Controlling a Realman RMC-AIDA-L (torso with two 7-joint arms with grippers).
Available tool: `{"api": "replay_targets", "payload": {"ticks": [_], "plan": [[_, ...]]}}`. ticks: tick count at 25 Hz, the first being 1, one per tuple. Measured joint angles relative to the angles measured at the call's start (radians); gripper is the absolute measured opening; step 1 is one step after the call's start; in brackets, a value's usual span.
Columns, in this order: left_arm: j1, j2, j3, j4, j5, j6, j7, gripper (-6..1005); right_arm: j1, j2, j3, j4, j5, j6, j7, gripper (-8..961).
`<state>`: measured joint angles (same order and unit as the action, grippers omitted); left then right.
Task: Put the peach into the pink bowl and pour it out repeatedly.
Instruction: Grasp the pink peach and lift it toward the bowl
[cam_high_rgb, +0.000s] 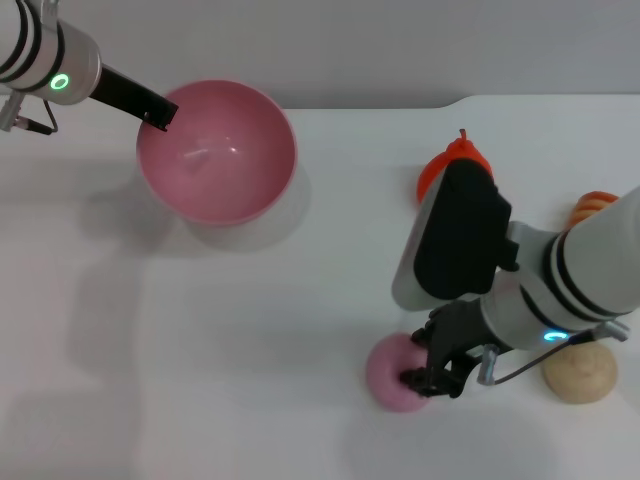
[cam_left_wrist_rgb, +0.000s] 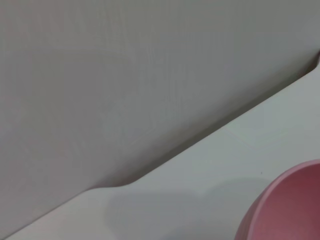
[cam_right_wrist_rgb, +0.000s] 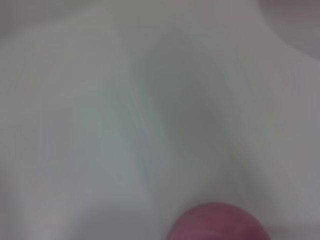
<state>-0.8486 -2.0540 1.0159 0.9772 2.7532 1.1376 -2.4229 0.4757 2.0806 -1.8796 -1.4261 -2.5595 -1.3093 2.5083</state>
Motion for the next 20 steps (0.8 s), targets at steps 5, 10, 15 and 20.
{"api": "replay_targets", "payload": {"ticks": [5, 10, 15, 20], "plan": [[0.008, -0.002, 0.006, -0.002, -0.001, -0.003, 0.000, 86, 0.013, 0.001, -0.013, 0.018, 0.022, 0.015, 0.000, 405], [0.010, -0.002, 0.008, -0.005, -0.001, -0.005, 0.001, 86, 0.017, 0.001, -0.015, 0.025, 0.023, 0.028, 0.000, 400], [0.010, -0.002, 0.008, -0.005, -0.002, -0.007, 0.004, 87, 0.027, 0.000, -0.016, 0.051, 0.023, 0.036, -0.004, 319], [0.010, -0.002, 0.008, -0.005, -0.002, -0.007, 0.006, 87, 0.028, 0.000, -0.016, 0.054, 0.023, 0.034, -0.004, 139]]}}
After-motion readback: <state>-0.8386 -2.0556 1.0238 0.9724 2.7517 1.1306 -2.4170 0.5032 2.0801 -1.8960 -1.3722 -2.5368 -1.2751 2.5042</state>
